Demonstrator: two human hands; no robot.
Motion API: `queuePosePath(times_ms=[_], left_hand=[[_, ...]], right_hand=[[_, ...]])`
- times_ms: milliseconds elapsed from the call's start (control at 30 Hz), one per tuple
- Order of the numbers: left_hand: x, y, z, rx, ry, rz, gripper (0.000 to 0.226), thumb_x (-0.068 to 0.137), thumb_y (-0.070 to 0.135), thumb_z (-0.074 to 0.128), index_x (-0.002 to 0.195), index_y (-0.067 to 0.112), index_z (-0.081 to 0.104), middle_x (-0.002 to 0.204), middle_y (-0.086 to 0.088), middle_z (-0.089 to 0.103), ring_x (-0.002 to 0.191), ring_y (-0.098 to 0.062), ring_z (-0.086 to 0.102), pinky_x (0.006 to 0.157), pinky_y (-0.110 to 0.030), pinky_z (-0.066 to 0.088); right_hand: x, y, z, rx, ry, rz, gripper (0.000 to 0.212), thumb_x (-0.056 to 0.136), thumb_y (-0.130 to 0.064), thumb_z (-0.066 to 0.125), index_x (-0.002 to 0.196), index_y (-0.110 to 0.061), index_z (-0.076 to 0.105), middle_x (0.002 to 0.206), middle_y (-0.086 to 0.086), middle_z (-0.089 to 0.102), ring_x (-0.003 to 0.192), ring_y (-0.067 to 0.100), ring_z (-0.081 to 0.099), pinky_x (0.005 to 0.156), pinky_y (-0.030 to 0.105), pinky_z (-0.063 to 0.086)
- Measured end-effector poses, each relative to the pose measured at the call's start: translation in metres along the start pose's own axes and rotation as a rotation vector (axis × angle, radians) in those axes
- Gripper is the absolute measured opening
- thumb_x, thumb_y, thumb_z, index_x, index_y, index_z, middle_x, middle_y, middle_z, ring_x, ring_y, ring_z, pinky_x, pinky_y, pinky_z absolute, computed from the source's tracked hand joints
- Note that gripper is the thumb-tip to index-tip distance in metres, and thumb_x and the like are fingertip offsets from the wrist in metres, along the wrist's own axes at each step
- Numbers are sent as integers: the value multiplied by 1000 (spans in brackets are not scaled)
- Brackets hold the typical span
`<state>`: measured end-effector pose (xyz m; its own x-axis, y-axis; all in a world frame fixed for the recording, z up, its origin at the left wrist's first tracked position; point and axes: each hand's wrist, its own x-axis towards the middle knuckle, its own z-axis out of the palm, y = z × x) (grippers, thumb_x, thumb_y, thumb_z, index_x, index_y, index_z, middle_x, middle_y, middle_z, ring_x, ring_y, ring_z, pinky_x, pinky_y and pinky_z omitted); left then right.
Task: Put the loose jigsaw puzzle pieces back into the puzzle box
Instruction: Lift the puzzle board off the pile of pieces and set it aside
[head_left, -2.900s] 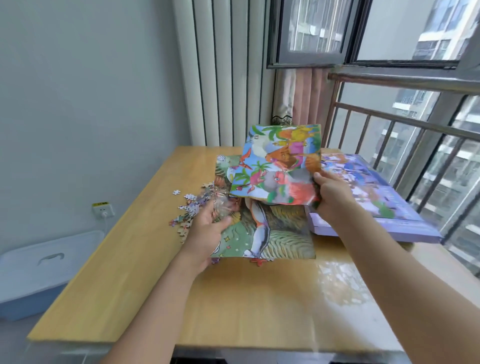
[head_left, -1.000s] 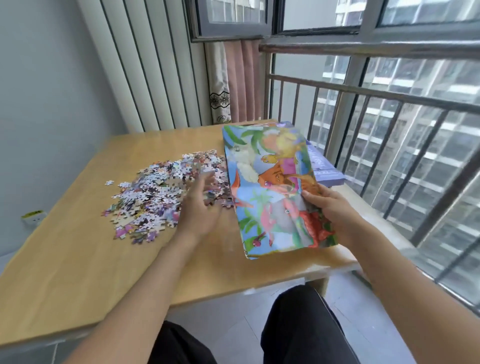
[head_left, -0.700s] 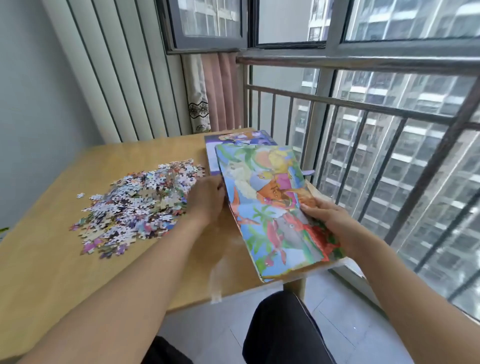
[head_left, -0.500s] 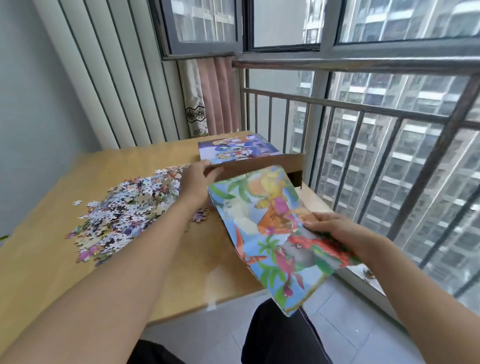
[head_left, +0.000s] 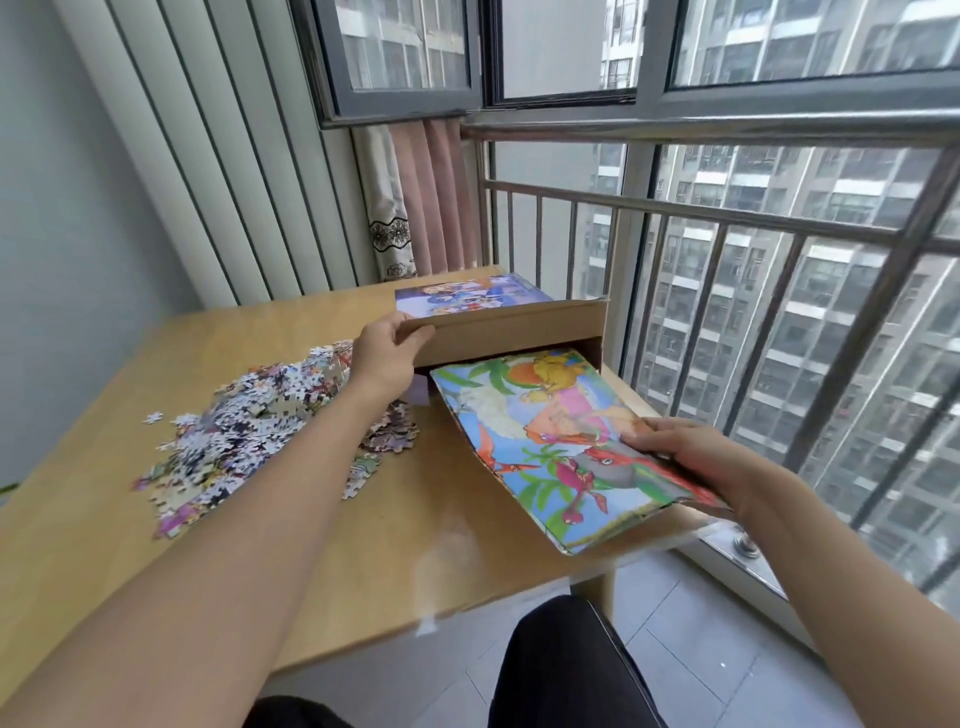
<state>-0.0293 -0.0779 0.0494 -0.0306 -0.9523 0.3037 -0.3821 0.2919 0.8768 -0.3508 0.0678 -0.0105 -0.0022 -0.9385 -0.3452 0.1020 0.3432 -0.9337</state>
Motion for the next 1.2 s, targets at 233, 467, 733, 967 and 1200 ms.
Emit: queuePosePath(times_ms=[233,467,733,967,1200], left_hand=[[0,2,-5,-144,-49,-32,8,98,27,63,97,20,66,97,3,69,93,-19,62,77,-38,50],[-1,4,-3,-155,-53,-11,12,97,26,65,85,23,65,90,3,66,90,-18,60,82,-37,49],[-4,0,-4,-199,-77,-33,5,97,24,64,95,23,69,98,3,71,94,-18,63,76,-37,49],[-14,3,5,-153,-123,-12,7,98,22,64,98,17,69,101,1,69,89,-13,59,73,-32,44],[-19,4,6,-182,-99,-9,6,98,23,64,96,21,69,100,6,70,89,-21,63,79,-38,49]], right_hand=[[5,-15,22,107,121,35,5,91,-1,65,93,4,68,83,24,75,58,28,73,48,30,57],[6,-11,47,111,92,88,11,94,-1,62,101,5,67,79,22,75,52,23,71,42,25,54],[-3,-20,28,106,158,80,9,93,-5,63,99,0,67,71,15,73,45,17,67,38,21,50],[30,-38,51,196,124,4,16,96,-10,64,108,0,66,85,13,75,57,17,71,48,24,56],[44,-22,68,899,136,-69,55,86,-13,70,135,4,48,132,24,61,115,34,67,103,44,52]])
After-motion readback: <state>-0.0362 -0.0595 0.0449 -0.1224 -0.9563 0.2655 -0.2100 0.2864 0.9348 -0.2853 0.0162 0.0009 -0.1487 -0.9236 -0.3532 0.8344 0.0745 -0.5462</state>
